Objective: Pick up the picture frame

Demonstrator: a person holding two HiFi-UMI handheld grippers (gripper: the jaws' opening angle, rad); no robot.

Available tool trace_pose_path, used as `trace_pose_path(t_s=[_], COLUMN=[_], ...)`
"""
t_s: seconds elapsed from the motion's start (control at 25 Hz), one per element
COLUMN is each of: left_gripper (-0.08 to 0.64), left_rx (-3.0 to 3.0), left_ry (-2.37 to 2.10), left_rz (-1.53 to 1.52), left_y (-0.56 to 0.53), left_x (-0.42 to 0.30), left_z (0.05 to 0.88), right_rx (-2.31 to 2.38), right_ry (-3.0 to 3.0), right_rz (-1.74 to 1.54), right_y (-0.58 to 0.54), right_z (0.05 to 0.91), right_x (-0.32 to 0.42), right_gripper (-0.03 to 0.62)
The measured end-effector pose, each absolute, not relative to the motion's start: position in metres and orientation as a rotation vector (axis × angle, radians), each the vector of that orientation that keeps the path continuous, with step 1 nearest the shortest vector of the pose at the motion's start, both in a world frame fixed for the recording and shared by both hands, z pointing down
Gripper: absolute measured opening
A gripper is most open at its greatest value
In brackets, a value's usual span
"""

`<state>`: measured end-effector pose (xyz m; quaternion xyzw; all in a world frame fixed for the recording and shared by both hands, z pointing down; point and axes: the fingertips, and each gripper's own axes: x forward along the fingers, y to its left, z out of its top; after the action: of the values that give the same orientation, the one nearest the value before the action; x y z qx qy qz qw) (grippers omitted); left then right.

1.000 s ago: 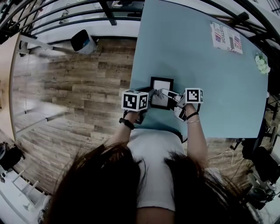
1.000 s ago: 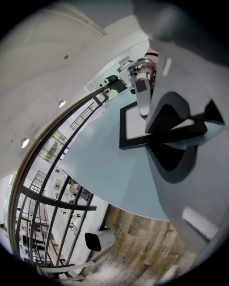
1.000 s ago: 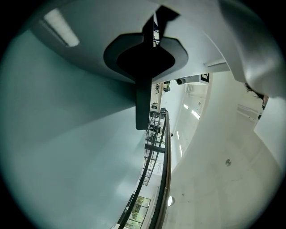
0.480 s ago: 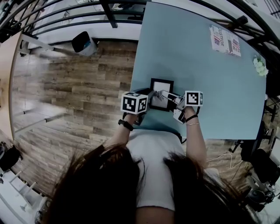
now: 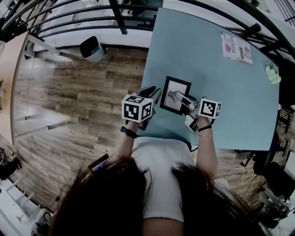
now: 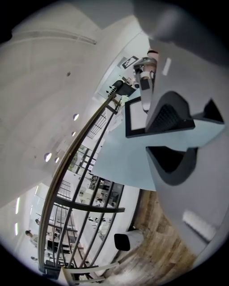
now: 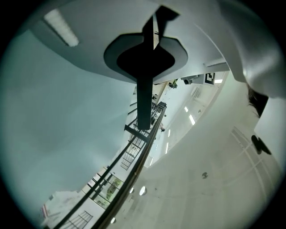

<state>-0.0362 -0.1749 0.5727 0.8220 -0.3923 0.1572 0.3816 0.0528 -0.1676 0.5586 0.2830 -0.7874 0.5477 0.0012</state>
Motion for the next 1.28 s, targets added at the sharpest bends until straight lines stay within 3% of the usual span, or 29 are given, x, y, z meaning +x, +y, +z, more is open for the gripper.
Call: trace_pose_path(t_s=[0.84, 1.28], left_gripper=[0.146, 0.118], left_rx=[2.392, 2.590], left_ry=[-1.165, -1.270], left_rz=[0.260, 0.234], left_y=[-0.187, -0.177], left_x=[-0.029, -0.012], left_z=[0.462, 0.423], right_rx=[1.435, 1.595], right_ry=[-2.609, -2.490], right_rz=[0.445, 0.127], right_y=[-0.179, -0.165], right_z=[0.416, 0.385], right_x=[0.111, 0.142], right_gripper=[0.014, 0.014])
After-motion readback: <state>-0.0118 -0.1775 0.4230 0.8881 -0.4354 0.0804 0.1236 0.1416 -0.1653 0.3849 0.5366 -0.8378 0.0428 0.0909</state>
